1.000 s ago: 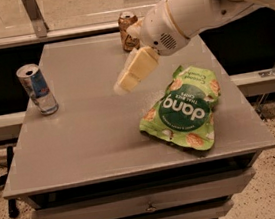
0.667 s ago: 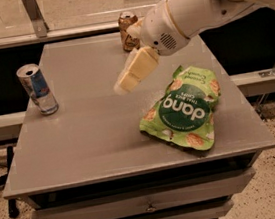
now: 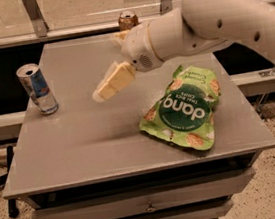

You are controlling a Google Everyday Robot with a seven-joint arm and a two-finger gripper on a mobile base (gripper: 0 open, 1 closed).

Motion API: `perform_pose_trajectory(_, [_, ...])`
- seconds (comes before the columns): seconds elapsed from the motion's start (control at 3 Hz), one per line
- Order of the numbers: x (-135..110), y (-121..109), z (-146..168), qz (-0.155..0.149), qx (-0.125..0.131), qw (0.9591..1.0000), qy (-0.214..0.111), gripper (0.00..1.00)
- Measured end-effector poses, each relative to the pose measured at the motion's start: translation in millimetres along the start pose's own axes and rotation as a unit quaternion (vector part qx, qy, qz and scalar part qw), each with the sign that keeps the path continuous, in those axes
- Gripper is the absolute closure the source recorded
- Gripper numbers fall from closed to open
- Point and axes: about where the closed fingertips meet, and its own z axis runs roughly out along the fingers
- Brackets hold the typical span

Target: Knock redbull can over

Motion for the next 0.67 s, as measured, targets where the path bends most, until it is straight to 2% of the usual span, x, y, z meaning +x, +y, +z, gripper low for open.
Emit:
perform_pose_trajectory(0.33, [-4.9,-9.4,41.9,-0.008,0.006,0.9989,-0.045,0.00])
perform_pose_trajectory(0.67, [-10.8,-19.1,77.6,-0.015,0.007,0.9972,-0.073,0.00])
